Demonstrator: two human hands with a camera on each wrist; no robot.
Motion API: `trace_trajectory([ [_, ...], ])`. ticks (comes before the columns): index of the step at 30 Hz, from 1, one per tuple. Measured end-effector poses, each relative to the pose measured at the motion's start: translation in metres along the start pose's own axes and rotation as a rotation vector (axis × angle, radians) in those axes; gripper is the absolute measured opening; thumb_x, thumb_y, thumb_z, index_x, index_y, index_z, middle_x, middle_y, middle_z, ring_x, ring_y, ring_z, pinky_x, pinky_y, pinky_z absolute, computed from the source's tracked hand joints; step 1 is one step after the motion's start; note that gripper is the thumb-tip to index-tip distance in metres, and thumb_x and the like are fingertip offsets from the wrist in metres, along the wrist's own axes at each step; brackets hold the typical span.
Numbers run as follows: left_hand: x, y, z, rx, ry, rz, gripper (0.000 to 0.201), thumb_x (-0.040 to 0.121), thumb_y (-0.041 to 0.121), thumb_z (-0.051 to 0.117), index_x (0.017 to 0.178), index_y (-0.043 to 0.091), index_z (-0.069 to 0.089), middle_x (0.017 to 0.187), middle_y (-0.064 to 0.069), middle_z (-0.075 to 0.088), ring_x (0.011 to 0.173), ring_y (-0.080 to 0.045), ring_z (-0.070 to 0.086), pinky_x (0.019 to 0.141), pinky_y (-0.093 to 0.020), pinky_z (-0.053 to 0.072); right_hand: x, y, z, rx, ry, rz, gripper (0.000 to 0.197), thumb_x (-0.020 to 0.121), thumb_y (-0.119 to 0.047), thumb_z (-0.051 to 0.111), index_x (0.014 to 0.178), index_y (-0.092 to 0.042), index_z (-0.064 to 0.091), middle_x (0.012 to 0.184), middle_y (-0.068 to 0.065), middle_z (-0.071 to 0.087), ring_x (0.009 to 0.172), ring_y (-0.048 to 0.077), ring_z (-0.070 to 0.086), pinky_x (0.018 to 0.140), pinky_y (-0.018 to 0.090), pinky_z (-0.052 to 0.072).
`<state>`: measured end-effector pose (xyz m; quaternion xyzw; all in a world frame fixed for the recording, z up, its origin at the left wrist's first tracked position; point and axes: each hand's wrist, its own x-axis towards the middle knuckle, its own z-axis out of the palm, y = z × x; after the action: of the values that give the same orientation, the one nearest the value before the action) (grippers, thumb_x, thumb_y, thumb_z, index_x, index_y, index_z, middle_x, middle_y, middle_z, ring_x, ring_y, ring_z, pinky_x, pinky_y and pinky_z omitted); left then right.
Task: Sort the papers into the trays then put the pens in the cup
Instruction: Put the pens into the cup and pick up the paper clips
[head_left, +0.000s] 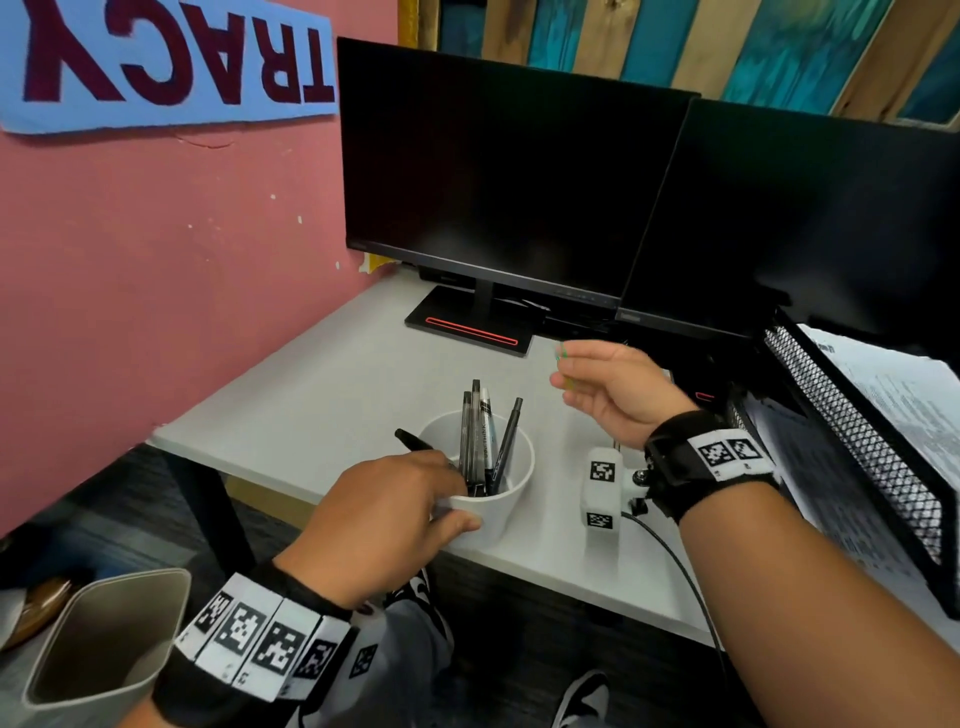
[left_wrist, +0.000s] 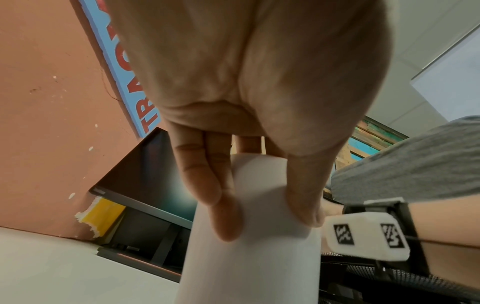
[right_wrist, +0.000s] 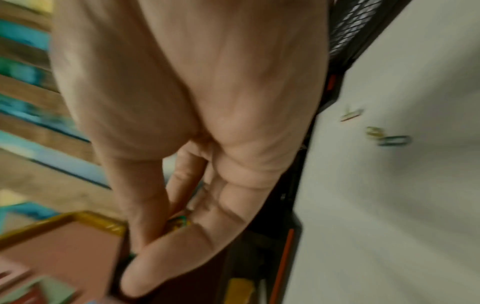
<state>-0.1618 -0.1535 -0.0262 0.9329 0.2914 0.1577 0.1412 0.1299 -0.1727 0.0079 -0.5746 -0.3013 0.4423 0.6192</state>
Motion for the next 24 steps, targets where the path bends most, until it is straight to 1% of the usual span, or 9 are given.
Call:
trace_trajectory([
  [5,0.003,0.006,0.002,-0.006,0.002,0.019,0.031,0.091,0.058,0.065,0.081,0.029,0.064,0.083,0.013,0.056,0.071,-0.006,0.055,0.055,-0.015,0.028,-0.040,-0.035,0.031,-0.494,-0.224,-0.126,0.011,0.087,0.004,0.078,0.097,0.000,0.077,0.074,0.013,0.075,0.065,0.019,0.072,0.054,0.024,0.056],
  [7,0.007,0.010,0.003,-0.012,0.003,0.036,0.029,0.091,0.059,0.064,0.084,0.030,0.065,0.084,0.013,0.057,0.072,-0.006,0.056,0.056,-0.015,0.031,-0.052,-0.039,0.036,-0.622,-0.266,-0.138,0.011,0.087,0.001,0.080,0.097,-0.001,0.079,0.081,0.016,0.079,0.072,0.023,0.077,0.058,0.027,0.059],
  [9,0.011,0.016,0.004,-0.014,0.003,0.055,0.029,0.091,0.059,0.063,0.086,0.031,0.066,0.086,0.013,0.058,0.074,-0.007,0.057,0.056,-0.016,0.032,-0.059,-0.040,0.033,-0.611,-0.265,-0.136,0.008,0.090,-0.002,0.077,0.098,-0.002,0.079,0.091,0.017,0.080,0.078,0.026,0.079,0.060,0.029,0.061],
  [12,0.016,0.024,0.006,-0.031,0.011,0.081,0.028,0.092,0.057,0.065,0.083,0.030,0.064,0.084,0.012,0.057,0.071,-0.008,0.054,0.054,-0.016,0.028,-0.055,-0.039,0.010,-0.461,-0.119,-0.159,0.007,0.096,-0.005,0.071,0.093,-0.004,0.077,0.091,0.015,0.080,0.070,0.024,0.076,0.054,0.027,0.057],
  [15,0.019,0.031,0.009,-0.045,0.003,0.094,0.027,0.092,0.058,0.065,0.088,0.031,0.067,0.086,0.013,0.058,0.072,-0.007,0.055,0.056,-0.013,0.028,-0.036,-0.025,-0.026,-0.425,0.145,-0.192,0.013,0.095,-0.001,0.067,0.086,-0.005,0.076,0.087,0.018,0.074,0.065,0.020,0.070,0.052,0.026,0.055],
  [18,0.021,0.035,0.011,-0.054,-0.003,0.103,0.026,0.091,0.058,0.065,0.087,0.032,0.067,0.086,0.014,0.058,0.072,-0.006,0.053,0.055,-0.014,0.026,-0.012,0.000,-0.058,-0.645,0.300,-0.162,0.018,0.094,-0.001,0.065,0.084,-0.007,0.079,0.095,0.017,0.076,0.084,0.026,0.075,0.065,0.029,0.062],
  [19,0.022,0.035,0.011,-0.049,-0.008,0.105,0.026,0.091,0.058,0.064,0.087,0.032,0.067,0.086,0.014,0.058,0.072,-0.006,0.053,0.055,-0.014,0.026,-0.005,0.008,-0.065,-0.791,0.296,-0.126,0.019,0.095,-0.001,0.063,0.090,-0.007,0.080,0.105,0.015,0.076,0.096,0.028,0.075,0.076,0.033,0.064],
  [21,0.023,0.036,0.012,-0.034,-0.014,0.111,0.027,0.091,0.058,0.065,0.085,0.032,0.066,0.086,0.014,0.058,0.072,-0.007,0.056,0.054,-0.014,0.027,0.006,0.023,-0.075,-1.107,0.244,-0.015,0.029,0.097,0.001,0.058,0.113,-0.012,0.079,0.129,0.008,0.070,0.120,0.027,0.067,0.101,0.034,0.056],
  [24,0.022,0.036,0.010,-0.020,-0.008,0.103,0.034,0.091,0.058,0.066,0.069,0.038,0.048,0.077,0.015,0.050,0.067,-0.007,0.051,0.053,-0.016,0.023,0.018,0.038,-0.083,-1.329,0.190,0.102,0.045,0.096,0.004,0.051,0.131,-0.017,0.070,0.146,0.006,0.059,0.132,0.027,0.058,0.107,0.030,0.047],
])
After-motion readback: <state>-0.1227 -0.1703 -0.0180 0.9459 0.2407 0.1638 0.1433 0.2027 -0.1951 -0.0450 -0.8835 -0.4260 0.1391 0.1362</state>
